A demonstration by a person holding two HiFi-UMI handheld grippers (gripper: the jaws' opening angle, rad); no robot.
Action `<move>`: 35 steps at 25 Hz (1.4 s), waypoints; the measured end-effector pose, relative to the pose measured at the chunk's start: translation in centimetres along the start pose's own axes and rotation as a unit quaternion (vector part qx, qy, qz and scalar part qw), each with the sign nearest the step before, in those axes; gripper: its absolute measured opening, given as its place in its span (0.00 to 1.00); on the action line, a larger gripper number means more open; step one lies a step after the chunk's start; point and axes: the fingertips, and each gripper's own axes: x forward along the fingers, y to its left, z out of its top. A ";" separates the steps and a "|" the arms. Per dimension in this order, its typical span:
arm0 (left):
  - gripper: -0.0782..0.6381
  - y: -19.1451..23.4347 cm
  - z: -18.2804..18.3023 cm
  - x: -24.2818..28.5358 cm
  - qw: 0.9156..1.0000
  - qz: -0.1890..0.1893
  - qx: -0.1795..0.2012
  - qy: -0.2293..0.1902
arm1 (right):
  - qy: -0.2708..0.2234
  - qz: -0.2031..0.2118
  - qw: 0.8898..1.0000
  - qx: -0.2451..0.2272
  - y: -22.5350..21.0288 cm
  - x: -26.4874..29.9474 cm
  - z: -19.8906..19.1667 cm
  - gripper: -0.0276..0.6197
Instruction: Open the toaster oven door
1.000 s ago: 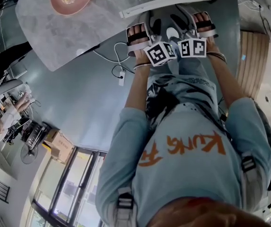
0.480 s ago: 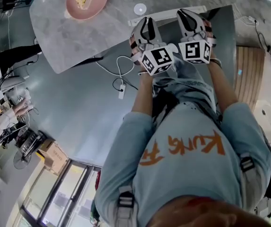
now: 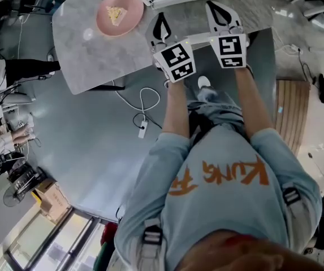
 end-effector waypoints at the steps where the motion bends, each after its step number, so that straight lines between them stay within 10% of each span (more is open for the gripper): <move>1: 0.11 0.3 1.0 0.0 1.000 0.005 -0.014 -0.007 | -0.008 -0.004 1.000 0.015 -0.6 0.1 1.0 0.04; 13: 0.11 1.2 11.1 -0.7 0.994 0.003 -0.051 -0.098 | -0.060 -0.008 0.991 0.116 -6.4 -0.9 8.8 0.04; 35: 0.11 0.7 13.4 -0.1 0.993 -0.011 -0.016 -0.116 | -0.083 0.006 0.992 0.095 -7.4 -0.6 11.7 0.04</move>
